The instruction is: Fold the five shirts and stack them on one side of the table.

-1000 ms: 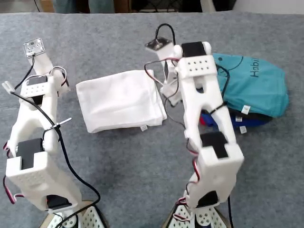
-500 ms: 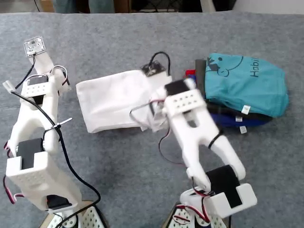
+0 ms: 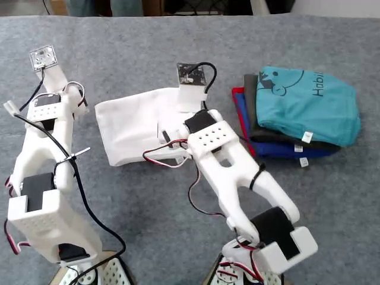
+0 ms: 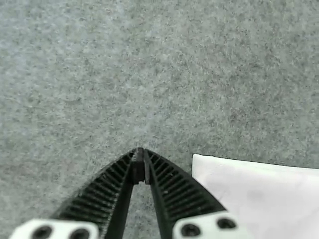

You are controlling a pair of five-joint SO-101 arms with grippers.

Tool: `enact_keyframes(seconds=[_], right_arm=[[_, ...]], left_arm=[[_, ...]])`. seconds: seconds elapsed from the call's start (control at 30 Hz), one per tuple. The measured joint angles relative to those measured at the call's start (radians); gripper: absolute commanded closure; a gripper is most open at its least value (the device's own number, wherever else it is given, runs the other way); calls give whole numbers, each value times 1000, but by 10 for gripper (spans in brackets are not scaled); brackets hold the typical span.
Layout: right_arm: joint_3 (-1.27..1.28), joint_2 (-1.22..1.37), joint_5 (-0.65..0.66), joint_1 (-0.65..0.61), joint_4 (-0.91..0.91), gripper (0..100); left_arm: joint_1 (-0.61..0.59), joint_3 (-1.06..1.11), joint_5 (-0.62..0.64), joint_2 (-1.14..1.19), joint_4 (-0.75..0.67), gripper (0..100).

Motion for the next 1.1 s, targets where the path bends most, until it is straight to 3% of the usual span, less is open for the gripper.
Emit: enact_keyframes(seconds=[0.27,0.7,1.1], right_arm=[[-227,241,-107,0,112,513],[-588,591,-147,-2,351,514],[-671,680,-150,-2,385,515]], left_arm=[[0,0,0,0,0,971],[0,0,0,0,0,971],[0,0,0,0,0,971]])
